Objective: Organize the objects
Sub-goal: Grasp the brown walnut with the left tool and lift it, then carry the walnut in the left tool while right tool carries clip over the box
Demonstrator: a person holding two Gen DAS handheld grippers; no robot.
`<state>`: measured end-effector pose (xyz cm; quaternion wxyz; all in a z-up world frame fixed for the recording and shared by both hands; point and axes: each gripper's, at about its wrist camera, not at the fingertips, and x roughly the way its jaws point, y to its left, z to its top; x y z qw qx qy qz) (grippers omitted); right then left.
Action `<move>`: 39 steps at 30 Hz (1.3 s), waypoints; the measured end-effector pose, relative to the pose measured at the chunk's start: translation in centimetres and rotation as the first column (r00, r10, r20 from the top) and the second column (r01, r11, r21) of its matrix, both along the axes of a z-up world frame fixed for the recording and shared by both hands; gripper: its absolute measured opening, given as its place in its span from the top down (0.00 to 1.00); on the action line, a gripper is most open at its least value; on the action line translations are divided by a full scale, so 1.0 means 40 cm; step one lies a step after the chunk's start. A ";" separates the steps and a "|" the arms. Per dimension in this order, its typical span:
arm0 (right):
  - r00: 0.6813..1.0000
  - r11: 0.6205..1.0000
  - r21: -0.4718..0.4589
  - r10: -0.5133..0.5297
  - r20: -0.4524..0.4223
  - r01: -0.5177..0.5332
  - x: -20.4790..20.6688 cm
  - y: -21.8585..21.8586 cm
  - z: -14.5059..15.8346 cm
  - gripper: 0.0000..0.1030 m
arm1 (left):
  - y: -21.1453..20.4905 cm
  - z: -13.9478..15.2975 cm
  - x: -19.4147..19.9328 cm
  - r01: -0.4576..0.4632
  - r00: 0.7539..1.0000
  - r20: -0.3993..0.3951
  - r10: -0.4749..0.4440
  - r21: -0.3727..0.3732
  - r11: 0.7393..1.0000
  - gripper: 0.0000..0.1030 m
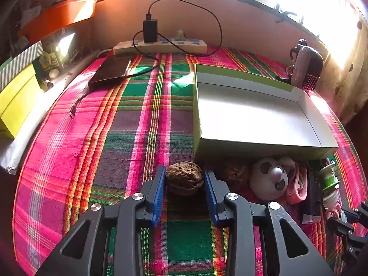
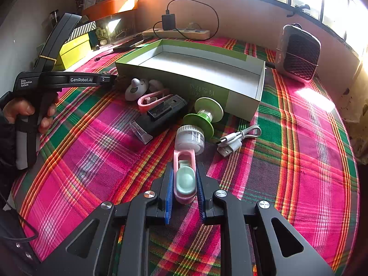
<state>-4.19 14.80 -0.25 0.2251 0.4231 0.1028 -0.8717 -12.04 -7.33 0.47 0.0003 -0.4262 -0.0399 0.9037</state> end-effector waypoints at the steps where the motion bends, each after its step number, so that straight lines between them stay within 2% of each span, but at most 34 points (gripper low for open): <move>1: 1.000 1.000 0.001 0.000 0.000 0.000 0.000 -0.001 0.000 0.82 | -0.002 0.000 0.000 0.000 1.000 0.000 0.000 0.003 1.000 0.71; 20: 1.000 1.000 0.001 0.000 -0.018 0.000 -0.002 -0.001 0.013 0.82 | 0.004 0.015 0.022 0.010 1.000 -0.004 -0.011 -0.039 0.999 0.71; 32: 0.998 0.998 -0.057 0.027 -0.060 -0.031 0.017 -0.004 0.082 0.82 | 0.032 0.089 0.064 0.040 0.996 -0.072 -0.045 -0.063 0.997 0.71; 39: 0.995 0.998 -0.061 0.006 -0.095 -0.012 -0.012 -0.016 0.128 0.82 | 0.050 0.125 0.059 0.060 0.993 -0.101 -0.066 -0.056 0.997 0.71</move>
